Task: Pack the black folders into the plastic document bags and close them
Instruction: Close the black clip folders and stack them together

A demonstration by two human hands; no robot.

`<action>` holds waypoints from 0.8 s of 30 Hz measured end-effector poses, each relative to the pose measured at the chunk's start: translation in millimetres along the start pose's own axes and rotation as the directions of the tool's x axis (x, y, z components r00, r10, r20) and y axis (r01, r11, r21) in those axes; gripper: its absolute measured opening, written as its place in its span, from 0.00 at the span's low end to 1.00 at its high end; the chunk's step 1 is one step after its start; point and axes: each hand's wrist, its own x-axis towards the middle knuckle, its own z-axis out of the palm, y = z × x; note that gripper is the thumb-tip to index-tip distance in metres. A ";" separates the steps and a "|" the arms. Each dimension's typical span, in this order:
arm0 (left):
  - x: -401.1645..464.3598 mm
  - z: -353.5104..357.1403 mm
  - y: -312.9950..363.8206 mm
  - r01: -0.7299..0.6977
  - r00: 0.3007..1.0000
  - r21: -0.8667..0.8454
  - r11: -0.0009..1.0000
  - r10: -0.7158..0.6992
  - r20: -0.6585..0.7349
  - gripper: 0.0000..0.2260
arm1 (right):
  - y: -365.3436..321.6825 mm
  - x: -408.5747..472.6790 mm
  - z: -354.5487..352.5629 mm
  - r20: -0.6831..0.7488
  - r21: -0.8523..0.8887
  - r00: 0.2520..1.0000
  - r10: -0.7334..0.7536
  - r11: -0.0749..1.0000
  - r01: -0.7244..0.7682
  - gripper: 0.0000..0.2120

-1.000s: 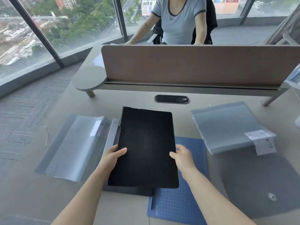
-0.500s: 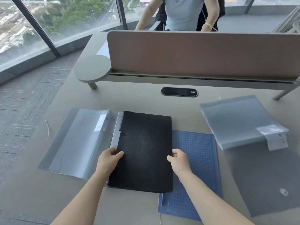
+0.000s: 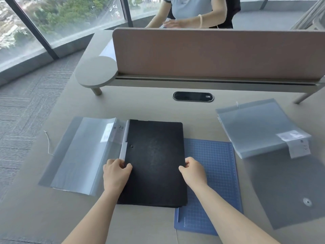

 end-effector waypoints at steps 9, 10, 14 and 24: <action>2.2 -3.7 -4.0 0.067 0.998 -0.090 0.994 -0.066 0.007 0.14 | -12.6 -3.6 8.2 0.014 -0.064 0.999 -0.035 0.997 0.036 0.20; 2.3 -4.3 -3.6 0.072 0.997 -0.106 0.992 -0.071 0.008 0.15 | -14.2 -4.4 8.8 0.016 -0.060 0.999 -0.033 0.998 0.034 0.22; 5.9 -5.0 -0.4 0.095 0.995 -0.133 0.986 -0.093 0.022 0.21 | -17.3 -4.4 9.0 0.007 -0.012 1.000 0.008 1.000 -0.008 0.23; 23.8 -10.0 0.9 0.226 0.970 -0.220 0.949 -0.199 0.138 0.15 | -20.1 1.6 -1.2 0.107 0.252 0.990 0.095 0.960 -0.119 0.23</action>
